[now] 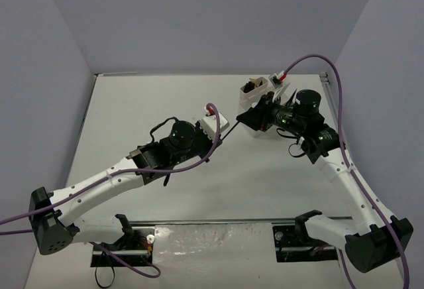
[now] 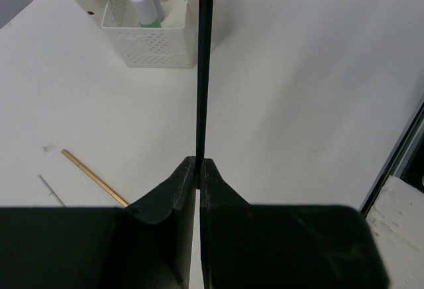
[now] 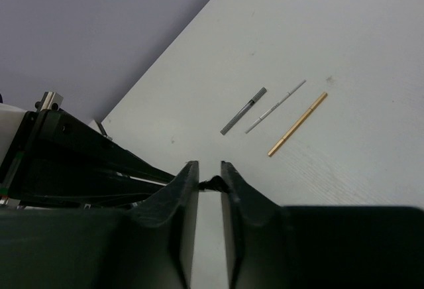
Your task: Organize the makeup
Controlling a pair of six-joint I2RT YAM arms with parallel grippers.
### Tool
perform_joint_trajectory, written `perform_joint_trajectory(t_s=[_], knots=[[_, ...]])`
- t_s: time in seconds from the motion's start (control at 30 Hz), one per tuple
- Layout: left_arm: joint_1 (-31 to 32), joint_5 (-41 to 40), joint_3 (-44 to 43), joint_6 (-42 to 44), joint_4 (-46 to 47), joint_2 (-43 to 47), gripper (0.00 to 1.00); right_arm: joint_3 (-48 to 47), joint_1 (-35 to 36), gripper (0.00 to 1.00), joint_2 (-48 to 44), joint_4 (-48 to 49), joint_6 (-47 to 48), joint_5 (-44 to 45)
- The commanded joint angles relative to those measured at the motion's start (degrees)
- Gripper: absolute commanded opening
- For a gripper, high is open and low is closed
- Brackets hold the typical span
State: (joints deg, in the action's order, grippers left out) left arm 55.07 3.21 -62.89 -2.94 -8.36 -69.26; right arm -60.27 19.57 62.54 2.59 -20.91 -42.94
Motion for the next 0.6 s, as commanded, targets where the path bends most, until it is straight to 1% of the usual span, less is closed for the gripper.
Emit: perform_joint_trajectory(t_s=[0.0,0.03,0.07,0.1,0.13,0.2,0.27,0.3,0.43,0.47,0.5,0.57], knots=[[0.3,-0.6,-3.9,1.0,3.6,0.2,0.0,-1.9,0.3,0.06,-0.2,4.7,0.6,-0.9],[0.3,-0.9,-3.9,0.9,3.5,0.1,0.0,-1.9,0.3,0.03,-0.3,4.7,0.8,-0.7],[0.3,-1.7,-3.8,0.5,3.4,-0.1,0.03,-1.8,0.3,0.01,-0.4,4.5,1.1,-0.1],[0.3,-2.5,-3.6,-0.1,3.3,-0.2,0.08,-1.8,0.3,0.0,-0.5,4.4,1.3,0.7],[0.3,-2.7,-3.6,-0.7,3.2,-0.2,0.23,-1.8,0.3,0.0,-0.7,4.4,1.8,1.6],[0.2,-5.2,-3.4,-1.4,2.7,-0.3,0.4,-1.9,0.1,0.0,-0.8,3.6,2.4,3.4],[0.1,-7.3,-3.4,-1.9,1.8,-0.3,0.65,-2.2,-0.1,0.0,-0.7,2.6,3.8,6.7],[0.1,-8.5,-3.5,-2.3,1.2,-0.2,0.75,-2.5,-0.4,0.0,-0.7,2.0,4.6,9.0],[-0.5,-14.2,-3.4,-3.9,-2.2,0.4,0.93,-4.3,-0.9,0.0,-0.7,-0.9,7.2,20.3],[-0.9,-15.2,-3.5,-4.5,-3.1,0.6,0.95,-4.6,-1.1,0.0,-0.7,-1.3,7.8,23.2],[-1.7,-16.2,-3.5,-5.0,-4.8,1.0,0.97,-5.3,-1.5,0.0,-0.5,-1.9,8.9,28.1],[-3.9,-18.2,-3.5,-7.2,-8.8,1.7,0.97,-6.2,-2.5,0.0,0.0,-2.4,10.9,34.7]])
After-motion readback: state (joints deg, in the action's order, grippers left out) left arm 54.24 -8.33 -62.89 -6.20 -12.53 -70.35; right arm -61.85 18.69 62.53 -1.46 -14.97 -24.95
